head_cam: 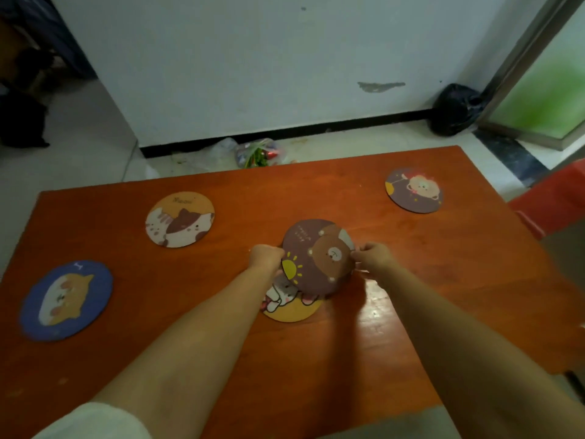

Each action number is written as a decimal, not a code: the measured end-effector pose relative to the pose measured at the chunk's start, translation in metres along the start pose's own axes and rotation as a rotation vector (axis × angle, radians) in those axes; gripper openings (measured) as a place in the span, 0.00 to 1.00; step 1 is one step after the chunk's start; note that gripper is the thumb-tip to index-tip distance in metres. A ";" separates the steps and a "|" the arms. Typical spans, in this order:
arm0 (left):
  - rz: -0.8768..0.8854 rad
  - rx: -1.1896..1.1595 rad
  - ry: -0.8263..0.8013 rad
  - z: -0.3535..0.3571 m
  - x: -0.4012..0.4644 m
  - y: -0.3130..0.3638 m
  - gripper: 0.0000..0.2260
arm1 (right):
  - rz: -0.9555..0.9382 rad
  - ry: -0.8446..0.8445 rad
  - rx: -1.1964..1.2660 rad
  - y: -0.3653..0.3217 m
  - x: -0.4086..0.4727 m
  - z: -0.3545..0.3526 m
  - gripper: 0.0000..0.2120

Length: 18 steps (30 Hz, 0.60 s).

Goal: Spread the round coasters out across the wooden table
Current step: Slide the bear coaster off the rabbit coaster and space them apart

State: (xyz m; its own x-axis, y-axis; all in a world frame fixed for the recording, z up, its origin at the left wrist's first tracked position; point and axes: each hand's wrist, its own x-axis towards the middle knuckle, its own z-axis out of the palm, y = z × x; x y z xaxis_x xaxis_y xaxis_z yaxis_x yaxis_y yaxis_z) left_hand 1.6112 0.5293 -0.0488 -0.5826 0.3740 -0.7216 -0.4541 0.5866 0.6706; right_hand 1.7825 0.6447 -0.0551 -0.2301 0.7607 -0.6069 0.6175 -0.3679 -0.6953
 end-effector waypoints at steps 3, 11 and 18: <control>0.018 -0.064 0.032 -0.033 -0.008 -0.006 0.14 | -0.036 -0.044 -0.026 -0.013 -0.019 0.020 0.17; 0.002 -0.087 0.117 -0.146 -0.024 -0.059 0.04 | -0.081 -0.193 -0.135 -0.018 -0.074 0.114 0.16; -0.068 -0.040 0.124 -0.233 -0.042 -0.121 0.02 | -0.028 -0.256 -0.221 0.018 -0.122 0.192 0.15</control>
State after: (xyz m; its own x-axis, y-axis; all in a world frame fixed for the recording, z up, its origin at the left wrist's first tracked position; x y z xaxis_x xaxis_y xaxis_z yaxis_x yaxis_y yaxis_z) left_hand 1.5336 0.2747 -0.0597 -0.6272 0.2413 -0.7406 -0.5202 0.5779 0.6288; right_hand 1.6774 0.4431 -0.0677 -0.4139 0.5995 -0.6850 0.7496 -0.2024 -0.6302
